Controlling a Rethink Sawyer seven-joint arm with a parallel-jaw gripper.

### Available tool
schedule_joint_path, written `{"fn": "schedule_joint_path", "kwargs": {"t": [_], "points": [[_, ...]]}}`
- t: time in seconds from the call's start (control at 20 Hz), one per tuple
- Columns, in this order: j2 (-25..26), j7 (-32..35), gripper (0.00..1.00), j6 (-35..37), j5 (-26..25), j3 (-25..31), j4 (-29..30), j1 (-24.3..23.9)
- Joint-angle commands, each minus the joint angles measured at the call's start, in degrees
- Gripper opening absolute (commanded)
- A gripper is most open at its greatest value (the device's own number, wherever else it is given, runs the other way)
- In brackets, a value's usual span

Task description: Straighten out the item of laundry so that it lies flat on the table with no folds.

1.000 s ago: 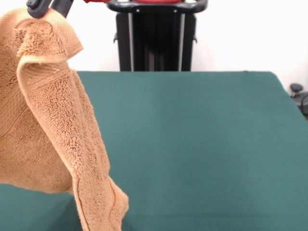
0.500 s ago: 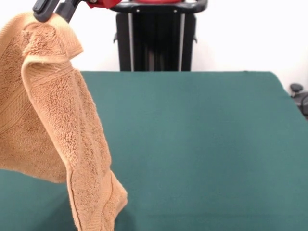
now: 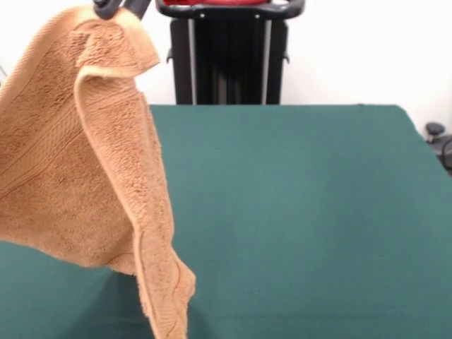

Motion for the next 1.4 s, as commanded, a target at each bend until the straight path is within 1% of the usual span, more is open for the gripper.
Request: {"fn": "schedule_joint_path", "kwargs": {"t": [0.05, 0.2, 0.4, 0.45, 0.5, 0.7, 0.95, 1.1, 1.4], "points": [[4.1, 25.35, 0.0, 1.32, -6.63, -4.78, 7.86, 6.22], [4.52, 28.74, 0.0, 1.69, -8.31, -6.01, 8.38, 7.98], [5.65, 35.01, 0.0, 3.17, -11.83, -7.03, 9.32, 10.36], [6.02, 37.62, 0.0, 3.87, -13.52, -7.14, 9.81, 11.09], [6.22, 38.62, 0.0, 4.16, -14.11, -7.27, 10.04, 11.5], [7.02, 46.19, 0.0, 5.95, -18.98, -6.9, 12.54, 13.33], [8.12, 54.92, 0.0, 10.52, -25.44, -5.4, 16.22, 14.87], [8.31, 57.05, 0.0, 12.43, -26.32, -5.17, 17.28, 15.74], [7.6, 58.04, 0.0, 14.61, -24.89, -5.49, 18.85, 17.75]]}}
